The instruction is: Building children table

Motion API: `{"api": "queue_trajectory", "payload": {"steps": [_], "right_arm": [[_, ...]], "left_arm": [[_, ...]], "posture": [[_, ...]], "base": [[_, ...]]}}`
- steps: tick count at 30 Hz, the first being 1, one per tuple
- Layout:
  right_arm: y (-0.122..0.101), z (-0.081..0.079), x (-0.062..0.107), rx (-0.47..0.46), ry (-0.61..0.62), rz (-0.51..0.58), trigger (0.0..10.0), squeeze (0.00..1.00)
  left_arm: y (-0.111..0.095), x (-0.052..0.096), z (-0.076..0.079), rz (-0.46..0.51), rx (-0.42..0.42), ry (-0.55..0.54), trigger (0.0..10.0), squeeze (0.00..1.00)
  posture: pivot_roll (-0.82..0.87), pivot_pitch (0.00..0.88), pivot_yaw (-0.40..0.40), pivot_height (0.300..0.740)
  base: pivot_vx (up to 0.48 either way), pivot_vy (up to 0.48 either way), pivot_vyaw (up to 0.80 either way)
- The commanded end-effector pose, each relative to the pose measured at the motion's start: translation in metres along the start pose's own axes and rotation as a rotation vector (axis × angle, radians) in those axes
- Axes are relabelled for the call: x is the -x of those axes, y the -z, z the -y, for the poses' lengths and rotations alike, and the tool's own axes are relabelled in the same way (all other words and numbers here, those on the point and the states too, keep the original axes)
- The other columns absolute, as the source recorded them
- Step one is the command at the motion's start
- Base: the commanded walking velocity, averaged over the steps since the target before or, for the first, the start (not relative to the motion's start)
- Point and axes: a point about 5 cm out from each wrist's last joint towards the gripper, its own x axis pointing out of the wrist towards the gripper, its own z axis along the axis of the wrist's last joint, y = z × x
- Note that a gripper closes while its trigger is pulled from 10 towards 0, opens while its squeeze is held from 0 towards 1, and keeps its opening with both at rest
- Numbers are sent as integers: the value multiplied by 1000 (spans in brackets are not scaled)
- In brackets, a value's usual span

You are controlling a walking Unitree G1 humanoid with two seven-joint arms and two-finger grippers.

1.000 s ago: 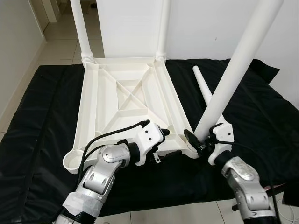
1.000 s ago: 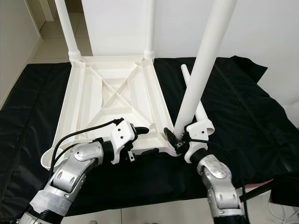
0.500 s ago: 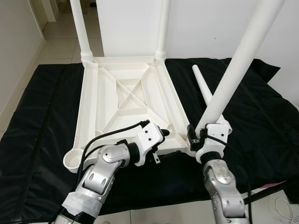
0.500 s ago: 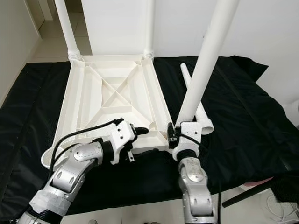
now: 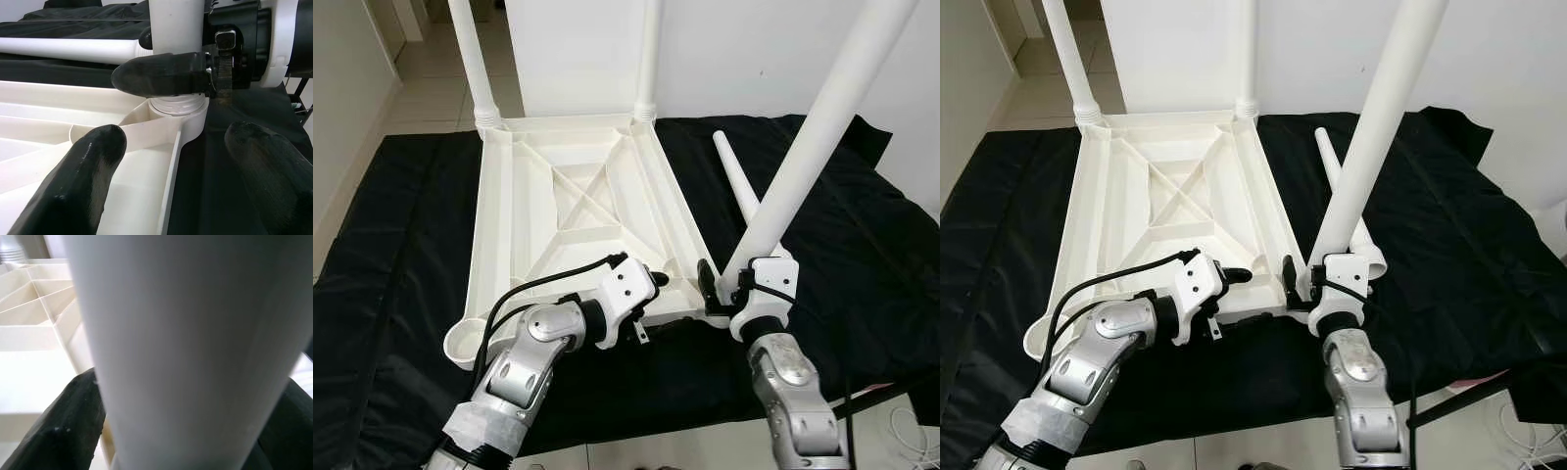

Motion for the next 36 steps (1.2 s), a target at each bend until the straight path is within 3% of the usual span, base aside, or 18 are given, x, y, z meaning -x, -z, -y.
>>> {"api": "queue_trajectory", "payload": {"steps": [1,3,4,5,6,16,18,19,20,31,33,34,36], "right_arm": [[-2,-4,-3,-6,-45,4,10000,0],[-3,-5,-3,52,-164,14,10000,0],[-3,-5,-3,52,-164,14,10000,0],[-2,-4,-2,88,-304,2,10000,0],[-1,-4,-1,86,-343,-4,10000,0],[2,9,-9,160,-487,-32,9843,0],[4,12,-8,165,-507,-41,3216,0],[4,12,-8,165,-507,-41,3216,0],[6,14,-8,170,-519,-47,0,0],[9,22,-5,148,-530,-47,0,0],[9,22,-5,145,-516,-48,510,0],[9,23,-5,144,-497,-45,9765,0],[10,22,-6,142,-463,-50,10000,0]], "left_arm": [[-2,-1,0,3,-2,-28,10000,0],[-2,-1,0,2,-3,-27,10000,0],[-2,-1,0,2,-3,-27,10000,0],[-2,-1,0,1,-5,-27,10000,0],[-2,-1,0,1,-5,-27,10000,0],[-3,-2,-2,2,-11,-28,10000,0],[-3,-1,-4,2,-11,-31,10000,0],[-3,-1,-4,2,-11,-31,10000,0],[-3,-1,-4,2,-12,-32,10000,0],[0,0,0,-10,-5,-3,10000,0],[0,0,0,-9,-4,-3,10000,0],[0,0,0,-9,-4,-3,10000,0],[0,-1,0,-8,-1,-4,10000,0]], "posture": [[-53,49,-21,740],[-51,47,-22,740],[-51,47,-22,740],[-49,43,-24,740],[-49,43,-24,740],[-46,37,-20,740],[-46,36,-19,740],[-46,36,-19,740],[-44,37,-19,740],[-52,41,-15,740],[-52,44,-19,740],[-54,47,-19,740],[-54,48,-19,740]], "base": [[0,0,0],[0,0,0],[0,0,0],[0,0,0],[0,0,0],[0,0,0],[0,0,0],[0,0,0],[0,0,0],[0,0,0],[0,0,0],[0,0,0],[0,0,0]]}}
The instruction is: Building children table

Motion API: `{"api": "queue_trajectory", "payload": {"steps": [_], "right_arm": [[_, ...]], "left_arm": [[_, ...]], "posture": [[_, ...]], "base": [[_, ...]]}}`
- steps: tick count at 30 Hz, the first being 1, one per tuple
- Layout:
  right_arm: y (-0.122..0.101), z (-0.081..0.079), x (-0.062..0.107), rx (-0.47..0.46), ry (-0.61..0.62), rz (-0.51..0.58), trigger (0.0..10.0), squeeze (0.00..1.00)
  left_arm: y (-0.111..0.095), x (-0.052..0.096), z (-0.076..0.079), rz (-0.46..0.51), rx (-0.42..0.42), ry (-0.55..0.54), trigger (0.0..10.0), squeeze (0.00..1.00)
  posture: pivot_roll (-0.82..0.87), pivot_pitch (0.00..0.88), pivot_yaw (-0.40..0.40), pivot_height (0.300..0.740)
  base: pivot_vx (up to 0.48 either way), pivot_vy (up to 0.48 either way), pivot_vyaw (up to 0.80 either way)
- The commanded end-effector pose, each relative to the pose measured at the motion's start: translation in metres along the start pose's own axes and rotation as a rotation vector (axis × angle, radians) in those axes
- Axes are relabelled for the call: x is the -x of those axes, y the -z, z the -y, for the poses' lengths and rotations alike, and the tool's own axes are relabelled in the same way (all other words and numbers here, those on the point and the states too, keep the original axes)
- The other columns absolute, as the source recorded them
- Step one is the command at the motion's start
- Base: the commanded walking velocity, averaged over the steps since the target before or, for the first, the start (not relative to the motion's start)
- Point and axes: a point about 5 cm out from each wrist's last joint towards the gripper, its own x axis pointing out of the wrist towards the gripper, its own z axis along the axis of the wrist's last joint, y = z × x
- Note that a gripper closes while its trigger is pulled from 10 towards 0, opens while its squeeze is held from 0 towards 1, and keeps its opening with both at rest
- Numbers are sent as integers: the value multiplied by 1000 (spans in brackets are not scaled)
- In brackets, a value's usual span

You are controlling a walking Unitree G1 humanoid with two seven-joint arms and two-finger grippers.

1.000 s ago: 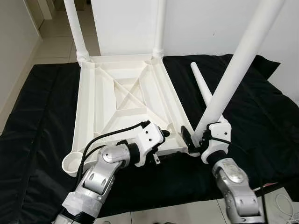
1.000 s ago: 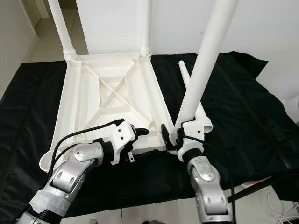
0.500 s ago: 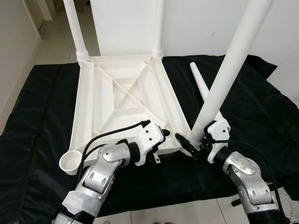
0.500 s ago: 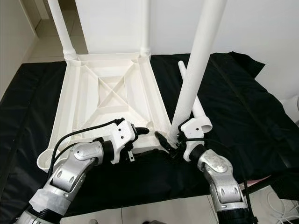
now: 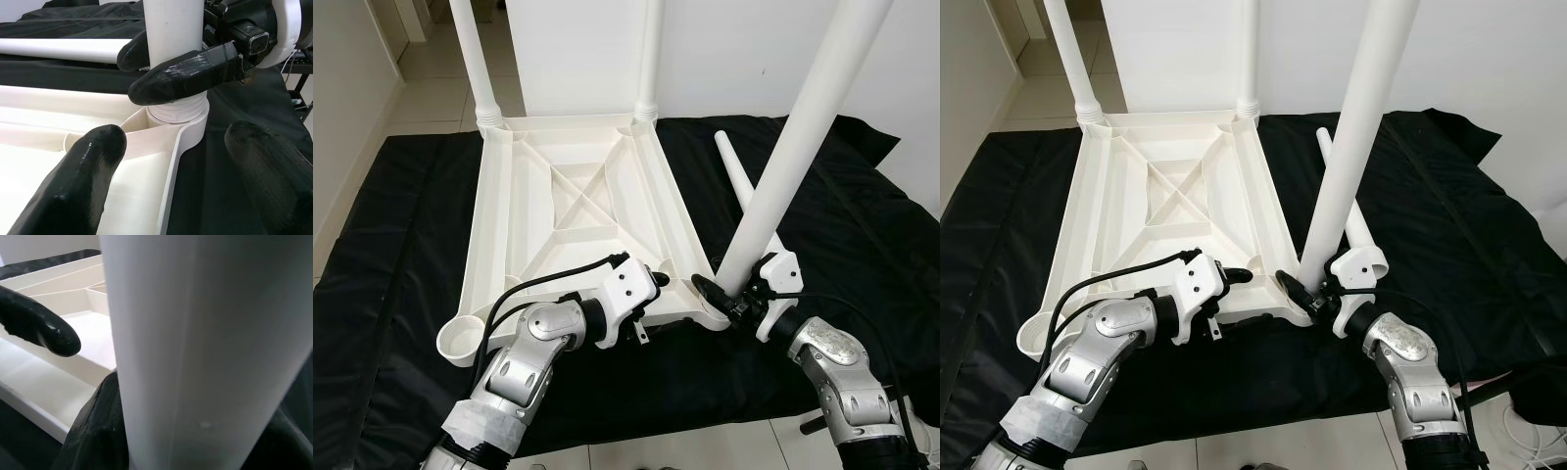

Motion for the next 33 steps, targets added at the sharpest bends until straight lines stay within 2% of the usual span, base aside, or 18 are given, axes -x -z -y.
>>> {"api": "queue_trajectory", "payload": {"steps": [1,2,8,9,10,11,12,13,14,16,17,20,25,26,27,28,32,33], "right_arm": [[9,-3,-1,-2,20,-47,10000,0],[12,-4,-3,-16,117,-61,10000,0],[12,-6,-7,-5,220,-66,10000,0],[12,-7,-9,-26,275,-66,10000,0],[12,-7,-9,-26,275,-66,10000,0],[12,-7,-10,-56,350,-70,10000,0],[12,-7,-10,-56,350,-70,10000,0],[13,-9,-11,-75,423,-82,10000,0],[13,-9,-11,-75,423,-82,10000,0],[12,-15,-12,-115,547,-74,10000,0],[12,-15,-12,-115,547,-74,10000,0],[13,-26,-15,-118,666,-88,10000,0],[14,-35,-20,-157,680,-90,10000,0],[13,-35,-21,-156,685,-84,10000,792],[13,-35,-21,-156,685,-84,10000,792],[12,-34,-22,-162,681,-78,10000,1000],[8,-33,-22,-171,685,-59,10000,1000],[6,-32,-23,-164,627,-40,10000,1000]], "left_arm": [[1,0,1,-5,11,-17,10000,0],[1,0,1,-1,16,-19,10000,0],[1,0,1,-2,17,-19,10000,0],[1,0,1,-2,19,-18,10000,0],[1,0,1,-2,19,-18,10000,0],[1,0,2,-2,19,-17,10000,0],[1,0,2,-2,19,-17,10000,0],[2,0,2,-3,20,-17,10000,0],[2,0,2,-3,20,-17,10000,0],[2,0,3,-2,21,-17,10000,0],[2,0,3,-2,21,-17,10000,0],[2,0,5,-1,23,-17,10000,0],[1,0,5,0,22,-16,10000,0],[1,0,5,-1,22,-14,10000,0],[1,0,5,-1,22,-14,10000,0],[2,0,5,-2,20,-13,10000,0],[1,0,5,-2,20,-10,10000,0],[1,0,5,-2,17,-10,10000,0]], "posture": [[-54,48,-19,740],[-55,51,-20,740],[-55,54,-20,740],[-55,54,-21,740],[-55,54,-21,740],[-52,54,-25,740],[-52,54,-25,740],[-50,53,-27,740],[-50,53,-27,740],[-48,53,-33,740],[-48,53,-33,740],[-44,51,-38,740],[-39,47,-38,740],[-39,45,-38,740],[-39,45,-38,740],[-40,43,-38,740],[-40,40,-38,740],[-40,32,-41,740]], "base": [[0,0,0],[0,0,0],[0,0,0],[0,0,0],[0,0,0],[0,0,0],[0,0,0],[0,0,0],[0,0,0],[0,0,0],[0,0,0],[0,0,0],[0,0,0],[0,0,0],[0,0,0],[0,0,0],[0,0,0],[0,0,0]]}}
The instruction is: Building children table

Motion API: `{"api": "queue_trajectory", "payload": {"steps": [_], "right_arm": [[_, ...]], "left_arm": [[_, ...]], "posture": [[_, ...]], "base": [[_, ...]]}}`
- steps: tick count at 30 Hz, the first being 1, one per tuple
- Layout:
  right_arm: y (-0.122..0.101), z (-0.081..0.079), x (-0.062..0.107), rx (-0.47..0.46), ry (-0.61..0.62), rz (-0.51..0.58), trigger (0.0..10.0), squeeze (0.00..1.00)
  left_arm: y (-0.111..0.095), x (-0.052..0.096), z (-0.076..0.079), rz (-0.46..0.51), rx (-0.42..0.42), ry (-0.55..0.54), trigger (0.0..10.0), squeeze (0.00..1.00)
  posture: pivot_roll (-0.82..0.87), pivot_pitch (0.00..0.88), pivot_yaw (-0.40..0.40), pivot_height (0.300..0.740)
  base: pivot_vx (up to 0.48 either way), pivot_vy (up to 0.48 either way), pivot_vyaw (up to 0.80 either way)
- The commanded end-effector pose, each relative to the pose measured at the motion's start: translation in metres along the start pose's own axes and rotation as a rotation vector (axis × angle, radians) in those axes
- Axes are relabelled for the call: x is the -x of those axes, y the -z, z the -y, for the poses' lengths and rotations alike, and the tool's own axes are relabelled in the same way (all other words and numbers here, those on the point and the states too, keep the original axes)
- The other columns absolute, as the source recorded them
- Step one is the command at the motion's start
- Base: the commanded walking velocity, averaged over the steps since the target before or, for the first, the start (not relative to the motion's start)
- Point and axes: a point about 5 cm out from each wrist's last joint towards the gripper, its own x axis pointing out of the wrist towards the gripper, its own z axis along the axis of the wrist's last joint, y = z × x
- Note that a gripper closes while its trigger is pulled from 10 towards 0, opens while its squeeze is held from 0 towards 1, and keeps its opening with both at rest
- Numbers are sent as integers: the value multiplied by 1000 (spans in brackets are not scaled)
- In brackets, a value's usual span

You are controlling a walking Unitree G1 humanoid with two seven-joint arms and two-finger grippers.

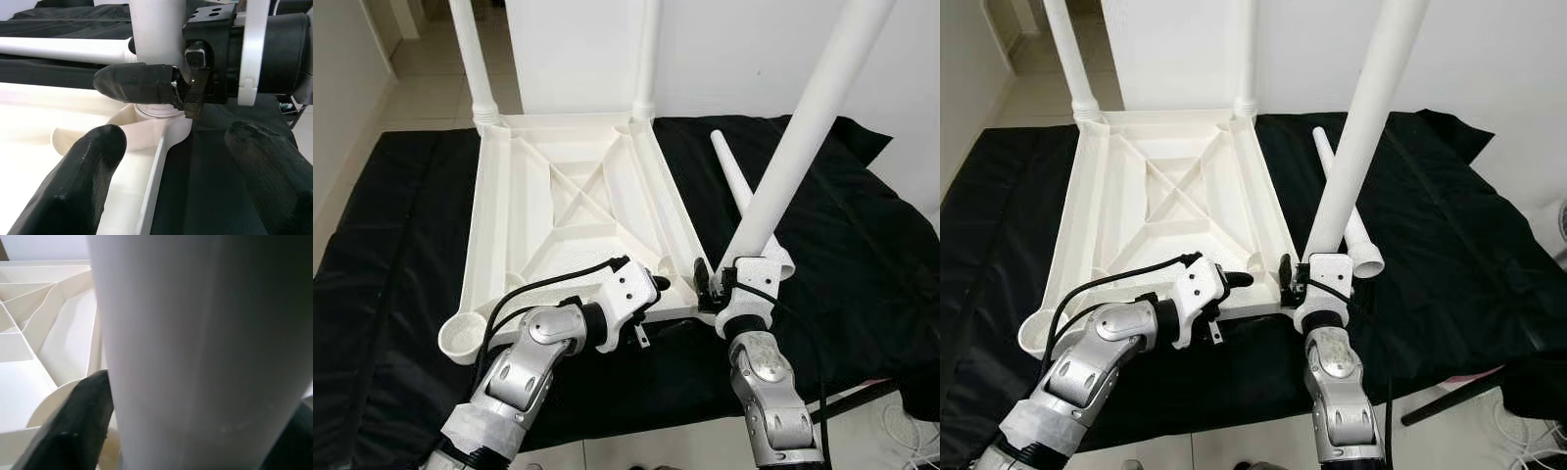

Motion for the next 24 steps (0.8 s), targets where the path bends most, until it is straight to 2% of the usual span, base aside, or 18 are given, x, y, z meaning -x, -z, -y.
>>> {"api": "queue_trajectory", "payload": {"steps": [1,7,8,9,10,12,13,16,17,21,22,24], "right_arm": [[3,-1,-3,-7,-37,-26,10000,1000],[-1,2,-4,20,-157,-16,10000,1000],[-2,2,-4,24,-196,-16,10000,925],[-2,2,-4,24,-196,-16,10000,925],[-2,3,-4,42,-233,-17,10000,0],[-4,8,-3,67,-360,-5,10000,0],[-4,8,-3,67,-360,-5,10000,0],[-6,13,-4,94,-479,11,10000,0],[-6,13,-4,94,-479,11,10000,0],[-8,22,-9,126,-609,30,10000,0],[-7,24,-10,131,-633,22,4863,0],[-6,26,-10,137,-660,11,4863,0]], "left_arm": [[-1,0,0,-1,-4,-25,10000,0],[-1,0,0,-2,-6,-24,10000,0],[-1,0,0,-3,-7,-24,10000,0],[-1,0,0,-3,-7,-24,10000,0],[-1,0,0,-3,-7,-24,10000,0],[-1,0,-1,-4,-8,-26,10000,0],[-1,0,-1,-4,-8,-26,10000,0],[-1,0,-1,-4,-10,-27,10000,0],[-1,0,-1,-4,-10,-27,10000,0],[-1,0,-1,-3,-11,-24,10000,0],[-1,-1,-1,-3,-12,-23,10000,0],[-2,-1,-1,-2,-12,-23,10000,0]], "posture": [[-40,32,-41,740],[-42,27,-42,740],[-41,26,-42,740],[-41,26,-42,740],[-40,24,-41,740],[-39,23,-39,740],[-39,23,-39,740],[-41,21,-37,740],[-41,21,-37,740],[-43,22,-33,740],[-42,22,-30,740],[-42,22,-30,740]], "base": [[0,0,0],[0,0,0],[0,0,0],[0,0,0],[0,0,0],[0,0,0],[0,0,0],[0,0,0],[0,0,0],[0,0,0],[0,0,0],[0,0,0]]}}
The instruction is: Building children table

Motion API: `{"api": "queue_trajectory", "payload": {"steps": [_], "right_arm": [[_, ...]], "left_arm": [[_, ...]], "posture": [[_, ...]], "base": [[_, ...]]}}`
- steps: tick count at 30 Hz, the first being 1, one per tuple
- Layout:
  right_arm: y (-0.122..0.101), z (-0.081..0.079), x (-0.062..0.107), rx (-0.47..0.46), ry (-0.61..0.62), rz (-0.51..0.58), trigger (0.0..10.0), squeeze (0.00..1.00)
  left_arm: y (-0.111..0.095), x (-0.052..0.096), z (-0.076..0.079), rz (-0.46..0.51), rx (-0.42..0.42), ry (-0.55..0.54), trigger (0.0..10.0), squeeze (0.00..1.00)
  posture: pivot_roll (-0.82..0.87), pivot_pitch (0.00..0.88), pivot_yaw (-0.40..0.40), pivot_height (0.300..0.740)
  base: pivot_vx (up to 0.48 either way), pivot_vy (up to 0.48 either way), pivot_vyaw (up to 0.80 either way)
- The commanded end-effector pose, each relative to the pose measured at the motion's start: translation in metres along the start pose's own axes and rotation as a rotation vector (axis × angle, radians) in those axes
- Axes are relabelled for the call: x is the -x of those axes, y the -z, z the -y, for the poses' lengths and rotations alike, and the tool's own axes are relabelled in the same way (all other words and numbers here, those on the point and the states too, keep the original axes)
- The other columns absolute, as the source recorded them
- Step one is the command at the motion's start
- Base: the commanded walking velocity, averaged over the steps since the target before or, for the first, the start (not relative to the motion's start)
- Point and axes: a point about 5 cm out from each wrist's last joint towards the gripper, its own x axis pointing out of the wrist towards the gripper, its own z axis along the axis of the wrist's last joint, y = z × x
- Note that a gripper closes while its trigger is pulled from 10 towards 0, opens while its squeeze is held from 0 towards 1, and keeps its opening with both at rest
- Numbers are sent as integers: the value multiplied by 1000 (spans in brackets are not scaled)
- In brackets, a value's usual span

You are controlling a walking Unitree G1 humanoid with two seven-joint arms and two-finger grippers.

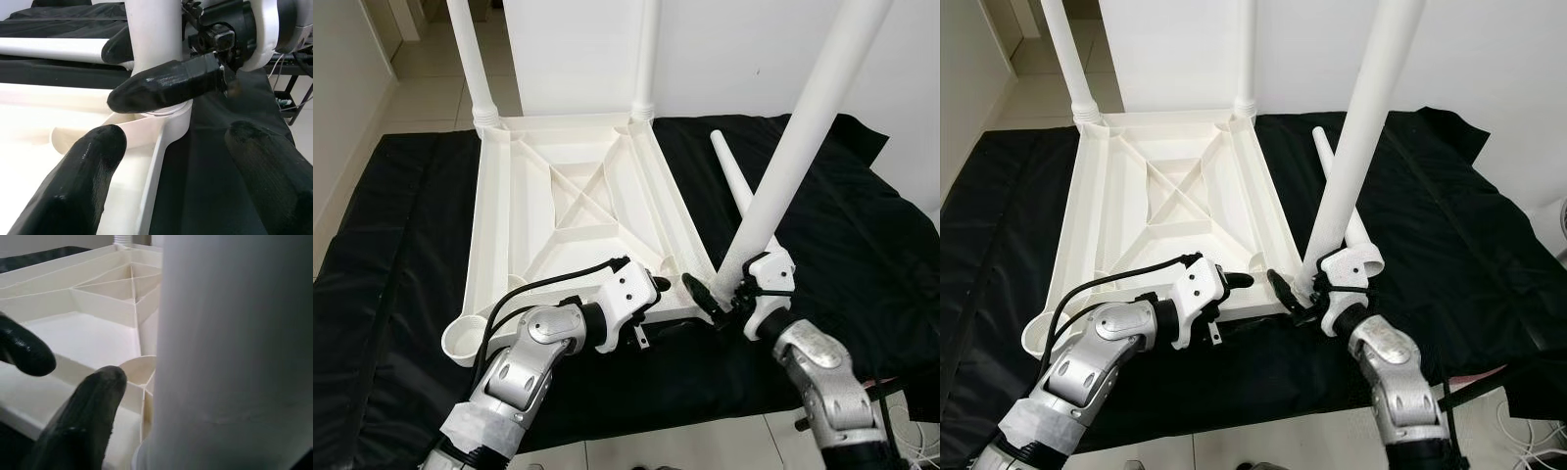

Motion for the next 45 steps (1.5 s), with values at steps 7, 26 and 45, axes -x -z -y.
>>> {"api": "queue_trajectory", "payload": {"steps": [7,26,45], "right_arm": [[8,3,0,5,-101,-34,0,0],[3,-11,-4,-155,272,70,0,0],[-1,-28,-5,-180,561,41,10000,0]], "left_arm": [[-2,0,-2,0,-8,-28,10000,0],[-2,1,-4,4,0,-54,10000,0],[-2,2,-4,5,-3,-58,10000,0]], "posture": [[-41,27,-29,740],[-42,52,-38,740],[-42,52,-38,740]], "base": [[0,0,0],[0,0,0],[0,0,0]]}}
